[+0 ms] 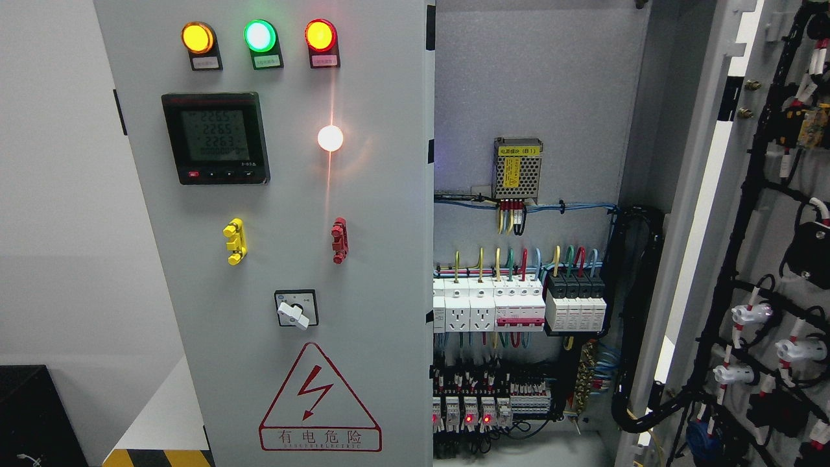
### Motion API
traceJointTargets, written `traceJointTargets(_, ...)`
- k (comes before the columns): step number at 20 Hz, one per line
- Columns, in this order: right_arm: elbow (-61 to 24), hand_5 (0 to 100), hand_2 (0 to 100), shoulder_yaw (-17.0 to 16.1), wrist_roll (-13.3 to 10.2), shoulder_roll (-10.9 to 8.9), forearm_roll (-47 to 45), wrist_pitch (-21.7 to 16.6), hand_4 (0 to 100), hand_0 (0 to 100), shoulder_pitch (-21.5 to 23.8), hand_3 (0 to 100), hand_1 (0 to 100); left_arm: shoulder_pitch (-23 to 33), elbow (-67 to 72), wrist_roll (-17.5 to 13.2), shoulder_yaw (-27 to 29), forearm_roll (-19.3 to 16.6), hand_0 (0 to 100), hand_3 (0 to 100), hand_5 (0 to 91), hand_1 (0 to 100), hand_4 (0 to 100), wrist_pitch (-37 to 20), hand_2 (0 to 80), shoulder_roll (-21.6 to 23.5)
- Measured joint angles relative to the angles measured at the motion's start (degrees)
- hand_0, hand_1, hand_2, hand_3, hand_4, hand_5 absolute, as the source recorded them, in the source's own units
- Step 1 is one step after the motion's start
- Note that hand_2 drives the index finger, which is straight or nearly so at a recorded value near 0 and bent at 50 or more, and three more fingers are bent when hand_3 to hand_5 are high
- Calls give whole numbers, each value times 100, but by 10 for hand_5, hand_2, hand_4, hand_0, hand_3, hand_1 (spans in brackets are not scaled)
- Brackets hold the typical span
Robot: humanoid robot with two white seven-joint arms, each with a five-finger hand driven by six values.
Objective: Open door with both hands
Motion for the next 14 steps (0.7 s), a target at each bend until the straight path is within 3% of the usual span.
traceJointTargets(9, -1655, 0, 0, 174, -19, -115, -1, -36, 0, 191, -7, 0, 0, -2, 16, 0, 21, 7, 0, 0, 0, 0, 0, -1, 0, -166)
traceJointTargets(14, -2230, 0, 0, 247, -19, -133, -1, -648, 0, 191, -289, 0, 0, 0, 35, 0, 28, 8, 0, 0, 0, 0, 0, -1, 0, -242)
